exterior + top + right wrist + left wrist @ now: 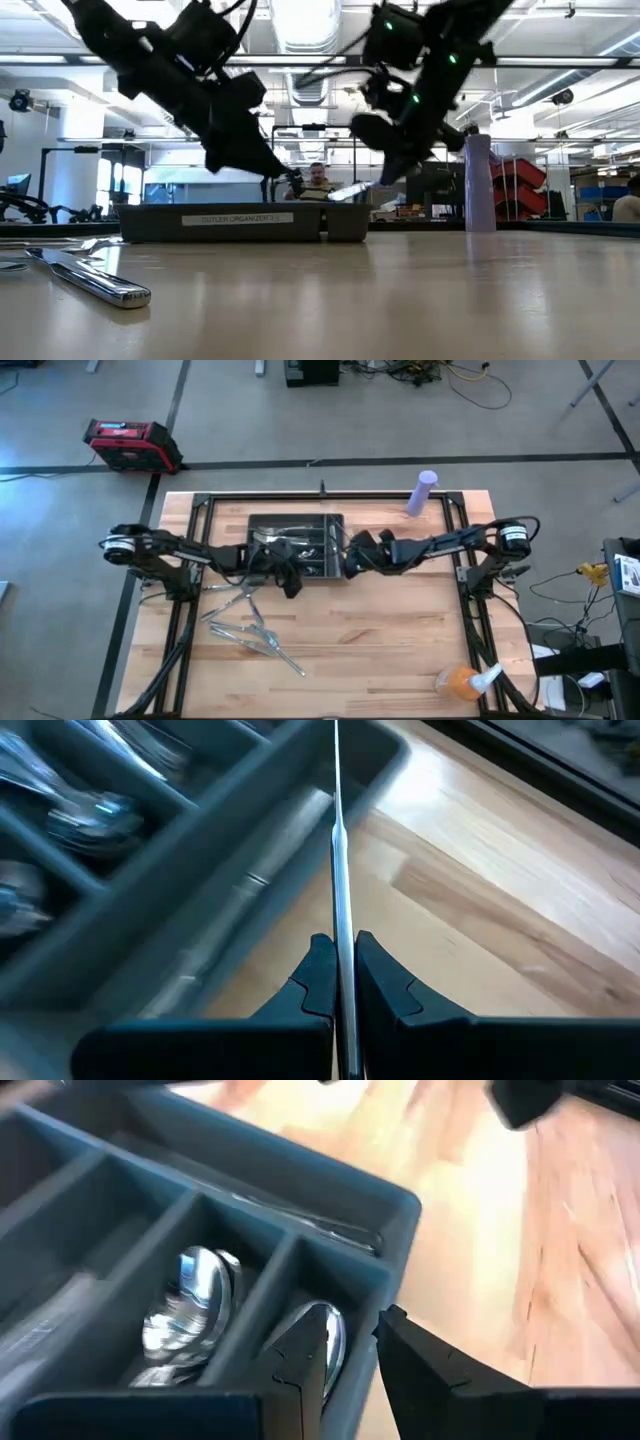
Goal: Sort silverware
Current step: Put the knife into the right compartment of the silverware tray, then adjust the knives on the table
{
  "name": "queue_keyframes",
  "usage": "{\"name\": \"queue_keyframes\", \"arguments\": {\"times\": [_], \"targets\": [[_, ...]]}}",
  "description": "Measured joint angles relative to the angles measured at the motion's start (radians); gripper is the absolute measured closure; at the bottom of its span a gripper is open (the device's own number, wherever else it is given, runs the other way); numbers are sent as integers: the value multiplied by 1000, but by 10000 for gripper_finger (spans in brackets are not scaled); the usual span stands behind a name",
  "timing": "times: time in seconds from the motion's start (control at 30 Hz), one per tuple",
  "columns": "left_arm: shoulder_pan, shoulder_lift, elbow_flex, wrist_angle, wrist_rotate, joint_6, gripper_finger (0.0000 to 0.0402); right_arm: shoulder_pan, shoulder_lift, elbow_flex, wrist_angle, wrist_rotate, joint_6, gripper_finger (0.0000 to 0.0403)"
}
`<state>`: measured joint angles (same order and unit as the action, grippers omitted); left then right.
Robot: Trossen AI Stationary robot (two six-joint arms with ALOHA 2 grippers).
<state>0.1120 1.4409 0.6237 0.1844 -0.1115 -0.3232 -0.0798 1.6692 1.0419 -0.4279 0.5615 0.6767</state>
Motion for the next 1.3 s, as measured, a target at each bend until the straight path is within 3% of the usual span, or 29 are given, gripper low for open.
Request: {"name": "queue_keyframes", "arguments": {"times": [0.2,0.37,0.7,1.07,1.3], "targets": [[0,-115,85,-428,-211,-90,324,-10,57,191,-236,-29,22,403],[0,-208,115,-690,-284,-238,324,-31,172,292,-336,-42,97,403],[0,-314,65,-733,-297,-246,324,-69,424,502,-336,-44,133,386],[0,-324,21,-838,-299,-331,324,-65,468,566,-306,-74,11,241],[2,-334,19,-953,-348,-439,324,-62,452,568,-287,-67,-59,187]]}}
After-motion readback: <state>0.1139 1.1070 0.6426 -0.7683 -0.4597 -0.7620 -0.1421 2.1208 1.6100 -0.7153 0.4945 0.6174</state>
